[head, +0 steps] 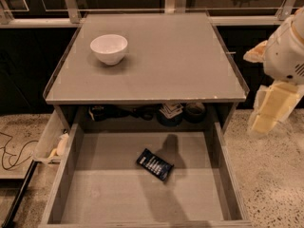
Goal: Pick rxbar blueberry from top drawer and place on counter
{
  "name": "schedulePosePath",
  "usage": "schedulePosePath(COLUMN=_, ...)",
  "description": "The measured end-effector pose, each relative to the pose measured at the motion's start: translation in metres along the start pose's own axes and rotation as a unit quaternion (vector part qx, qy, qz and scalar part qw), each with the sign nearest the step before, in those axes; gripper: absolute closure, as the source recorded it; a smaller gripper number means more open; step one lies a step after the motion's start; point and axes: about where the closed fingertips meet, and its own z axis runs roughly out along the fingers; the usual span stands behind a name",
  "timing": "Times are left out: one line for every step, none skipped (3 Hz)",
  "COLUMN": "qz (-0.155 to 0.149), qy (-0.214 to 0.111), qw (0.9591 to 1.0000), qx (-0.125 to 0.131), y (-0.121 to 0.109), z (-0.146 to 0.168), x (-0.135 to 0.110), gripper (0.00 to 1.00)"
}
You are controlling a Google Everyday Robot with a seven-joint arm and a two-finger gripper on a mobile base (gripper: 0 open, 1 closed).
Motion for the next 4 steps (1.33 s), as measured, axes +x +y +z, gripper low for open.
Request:
schedulePosePath(qz=-0.001, qy=-0.056, qw=0.9980, qx=-0.030, y=0.023, z=0.046, x=-0.006, gripper=0.00)
schedulePosePath(qz=-0.006, qy=-0.133, qw=0.9900, qx=-0.047, y=0.046, z=0.096, x=-0.015, gripper=0.00)
schedulePosePath(qz=0.002, qy=-0.180, qw=0.9821, qx=-0.054, y=0.055, z=0.149, x=-0.018, gripper=0.00)
schedulePosePath(qz=0.002, qy=-0.180, qw=0.9821, qx=-0.054, y=0.055, z=0.149, x=-0.018, gripper=0.00)
